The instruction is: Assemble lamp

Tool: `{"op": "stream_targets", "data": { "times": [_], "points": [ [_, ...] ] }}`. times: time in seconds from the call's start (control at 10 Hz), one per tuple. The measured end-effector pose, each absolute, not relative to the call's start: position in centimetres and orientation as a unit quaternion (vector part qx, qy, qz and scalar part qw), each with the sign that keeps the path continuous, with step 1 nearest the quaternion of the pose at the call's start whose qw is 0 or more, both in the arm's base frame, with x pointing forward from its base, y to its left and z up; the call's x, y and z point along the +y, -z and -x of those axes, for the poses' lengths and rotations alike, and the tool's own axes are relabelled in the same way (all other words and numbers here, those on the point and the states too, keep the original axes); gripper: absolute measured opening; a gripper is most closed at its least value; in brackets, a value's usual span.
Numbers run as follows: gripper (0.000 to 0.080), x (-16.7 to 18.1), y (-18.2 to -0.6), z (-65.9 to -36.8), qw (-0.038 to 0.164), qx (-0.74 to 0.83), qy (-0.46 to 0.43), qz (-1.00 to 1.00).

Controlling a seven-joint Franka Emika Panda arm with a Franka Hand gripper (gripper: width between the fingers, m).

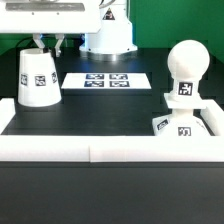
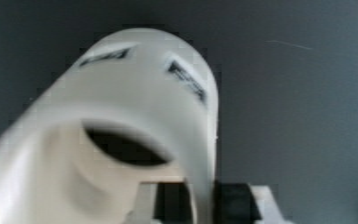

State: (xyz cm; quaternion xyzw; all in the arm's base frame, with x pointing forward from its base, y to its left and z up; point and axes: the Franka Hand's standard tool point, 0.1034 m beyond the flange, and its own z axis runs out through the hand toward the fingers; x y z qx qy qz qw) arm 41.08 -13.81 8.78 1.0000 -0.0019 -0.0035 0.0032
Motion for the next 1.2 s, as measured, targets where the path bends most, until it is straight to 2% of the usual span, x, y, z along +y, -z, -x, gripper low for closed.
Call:
{"op": "stream_targets", "data": {
  "times": [0.5, 0.8, 0.9, 1.2],
  "points": [
    [0.0045, -13.6, -8.9, -41.2, 0.002, -0.004, 0.005, -1.0],
    [0.0045, -11.0, -10.6, -42.4, -0.011, -0.003, 0.004, -1.0],
    [0.0045, -10.0, -11.6, -43.0, -0.024, 0.0, 0.006, -1.0],
    [0.0045, -9.0, -14.4, -45.5, -0.049, 0.038, -0.028, -0.998]
  ]
}}
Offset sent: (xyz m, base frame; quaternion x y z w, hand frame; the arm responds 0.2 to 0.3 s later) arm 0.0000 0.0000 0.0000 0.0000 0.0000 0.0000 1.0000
